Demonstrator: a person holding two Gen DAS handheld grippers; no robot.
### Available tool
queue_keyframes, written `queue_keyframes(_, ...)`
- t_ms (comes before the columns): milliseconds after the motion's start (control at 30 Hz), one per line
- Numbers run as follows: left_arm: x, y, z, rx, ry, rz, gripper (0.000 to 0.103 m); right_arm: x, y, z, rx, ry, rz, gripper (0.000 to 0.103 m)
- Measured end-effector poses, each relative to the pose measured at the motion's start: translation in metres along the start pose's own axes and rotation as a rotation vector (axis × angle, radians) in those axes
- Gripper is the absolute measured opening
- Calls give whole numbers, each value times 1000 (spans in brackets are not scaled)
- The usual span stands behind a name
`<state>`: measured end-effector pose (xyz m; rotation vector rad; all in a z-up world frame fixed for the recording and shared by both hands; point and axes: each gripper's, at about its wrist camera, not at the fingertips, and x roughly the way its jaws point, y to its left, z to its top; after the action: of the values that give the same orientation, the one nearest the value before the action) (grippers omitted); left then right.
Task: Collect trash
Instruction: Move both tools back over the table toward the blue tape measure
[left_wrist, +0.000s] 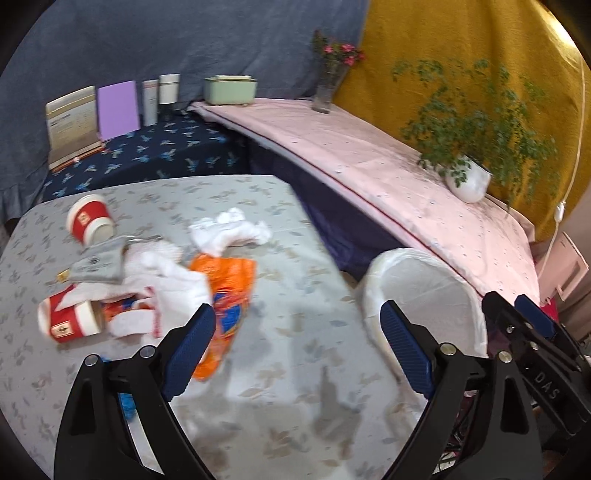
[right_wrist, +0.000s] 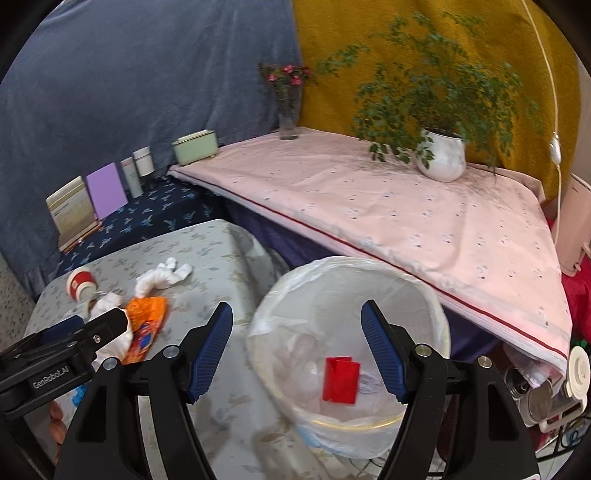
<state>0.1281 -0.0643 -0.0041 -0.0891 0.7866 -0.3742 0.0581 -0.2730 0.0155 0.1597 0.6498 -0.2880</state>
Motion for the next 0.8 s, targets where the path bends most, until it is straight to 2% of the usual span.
queue_keyframes(233, -14, 35, -9, -8, -12, 111, 86, 1, 44, -5, -56, 16, 64, 69)
queue_keyframes(500, -16, 73, -22, -52, 21, 171, 86, 9, 87, -11, -101, 44, 117, 69)
queue_keyframes(800, -9, 107, -36, -99, 64, 215, 86, 19, 118, -19, -146, 79, 149, 69)
